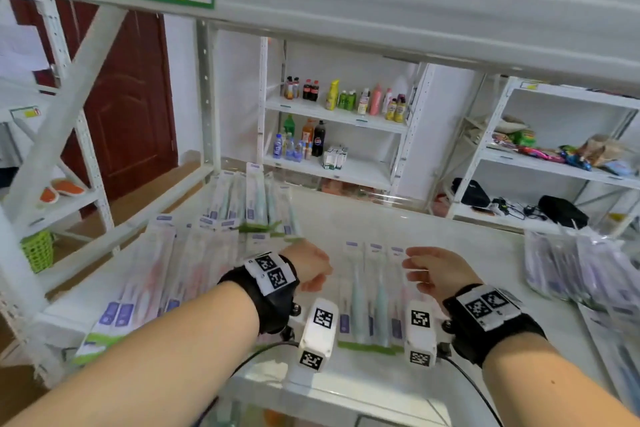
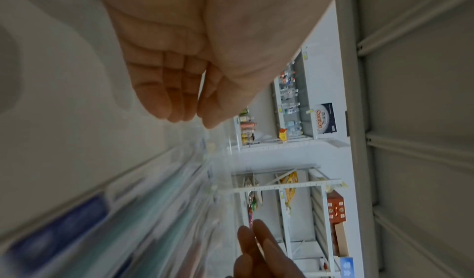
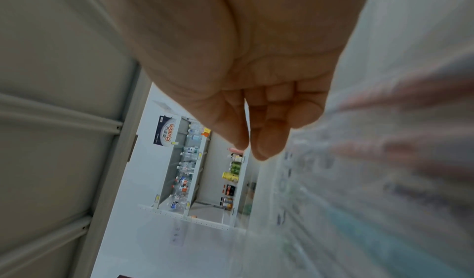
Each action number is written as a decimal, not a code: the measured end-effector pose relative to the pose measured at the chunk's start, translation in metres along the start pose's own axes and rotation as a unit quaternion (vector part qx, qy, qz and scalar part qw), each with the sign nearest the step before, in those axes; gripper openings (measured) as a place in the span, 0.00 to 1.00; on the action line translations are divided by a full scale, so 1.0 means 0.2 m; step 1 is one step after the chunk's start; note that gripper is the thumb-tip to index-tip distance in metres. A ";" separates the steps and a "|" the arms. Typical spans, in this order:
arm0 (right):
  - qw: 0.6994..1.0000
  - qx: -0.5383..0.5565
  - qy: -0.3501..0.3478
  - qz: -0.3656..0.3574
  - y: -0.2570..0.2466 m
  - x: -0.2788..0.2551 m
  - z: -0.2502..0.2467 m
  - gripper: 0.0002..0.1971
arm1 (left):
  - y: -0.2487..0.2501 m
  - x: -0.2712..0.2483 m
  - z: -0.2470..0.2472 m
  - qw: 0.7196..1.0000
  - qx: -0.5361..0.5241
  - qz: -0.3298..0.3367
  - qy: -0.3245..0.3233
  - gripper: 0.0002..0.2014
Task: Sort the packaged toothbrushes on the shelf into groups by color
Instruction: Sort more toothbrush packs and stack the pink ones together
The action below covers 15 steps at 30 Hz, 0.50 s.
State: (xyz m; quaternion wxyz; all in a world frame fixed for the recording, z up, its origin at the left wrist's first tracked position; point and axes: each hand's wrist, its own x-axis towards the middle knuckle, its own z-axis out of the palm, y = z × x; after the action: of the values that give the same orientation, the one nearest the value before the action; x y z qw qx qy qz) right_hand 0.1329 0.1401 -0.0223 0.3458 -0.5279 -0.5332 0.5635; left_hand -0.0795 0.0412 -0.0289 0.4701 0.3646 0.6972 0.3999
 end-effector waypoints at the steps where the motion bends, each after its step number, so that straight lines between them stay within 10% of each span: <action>1: 1.000 -0.004 0.008 0.004 0.03 -0.02 -0.06 0.09 | -0.02 -0.02 0.06 0.999 0.039 -0.004 -0.005 0.09; 15: 0.971 -0.233 0.015 -0.051 0.28 -0.31 -0.27 0.08 | -0.17 -0.20 0.34 0.959 0.257 0.005 0.118 0.24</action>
State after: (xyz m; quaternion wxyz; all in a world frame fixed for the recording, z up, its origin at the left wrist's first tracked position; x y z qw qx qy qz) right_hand 0.2073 0.0835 -0.0553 0.2498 -0.5743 -0.6708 0.3973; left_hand -0.0071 0.0074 -0.0607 0.2735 0.4267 0.8252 0.2495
